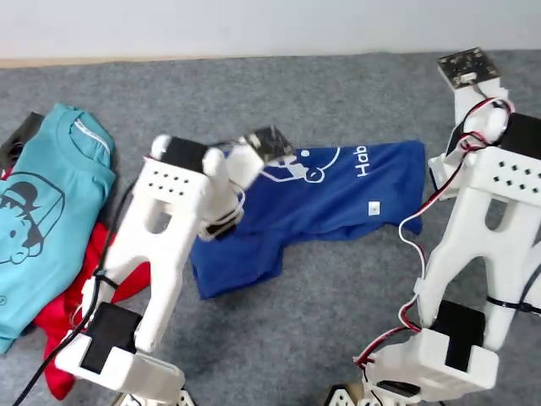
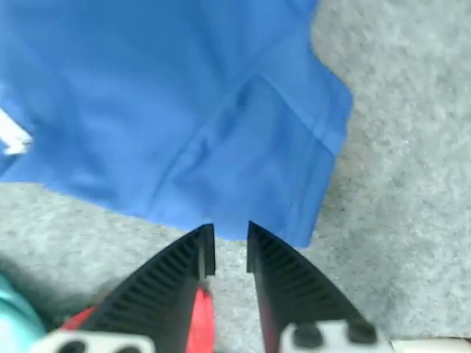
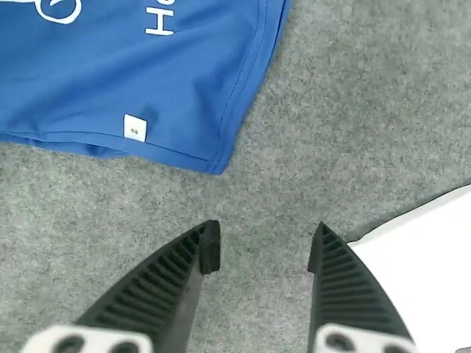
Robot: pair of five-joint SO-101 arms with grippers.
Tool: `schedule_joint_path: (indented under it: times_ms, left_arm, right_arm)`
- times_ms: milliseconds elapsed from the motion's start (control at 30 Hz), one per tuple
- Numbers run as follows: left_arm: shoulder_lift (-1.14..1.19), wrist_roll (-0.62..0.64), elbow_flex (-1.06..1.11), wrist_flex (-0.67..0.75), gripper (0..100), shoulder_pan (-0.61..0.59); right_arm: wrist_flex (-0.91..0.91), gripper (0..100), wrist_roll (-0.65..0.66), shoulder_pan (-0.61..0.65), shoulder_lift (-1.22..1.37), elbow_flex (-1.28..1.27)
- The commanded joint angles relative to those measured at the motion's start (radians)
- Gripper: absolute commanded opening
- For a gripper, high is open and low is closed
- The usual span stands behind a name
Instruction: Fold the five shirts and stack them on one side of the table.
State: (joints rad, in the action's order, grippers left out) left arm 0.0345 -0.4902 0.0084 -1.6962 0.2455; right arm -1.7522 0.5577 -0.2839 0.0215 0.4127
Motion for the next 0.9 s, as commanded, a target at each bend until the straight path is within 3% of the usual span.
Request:
schedule_joint_path:
  times_ms: [0, 333, 567, 867]
  left_arm:
    - [-0.044, 0.006, -0.064, -0.014, 8, -0.014]
    - [0.187, 0.19, -0.056, 0.23, 8, -0.098]
    - [0.417, 0.219, -0.16, 0.285, 3, -0.101]
    - [0.614, 0.29, -0.318, 0.276, 0, -0.192]
  right_arm:
    - [-0.036, 20.6, 0.009, 0.007, -0.042, 0.048]
    - [-0.038, 20.6, 0.006, 0.007, -0.042, 0.046]
    - [-0.039, 20.5, 0.006, 0.01, -0.042, 0.006]
    - [-0.036, 20.5, -0.021, 0.036, -0.044, -0.149]
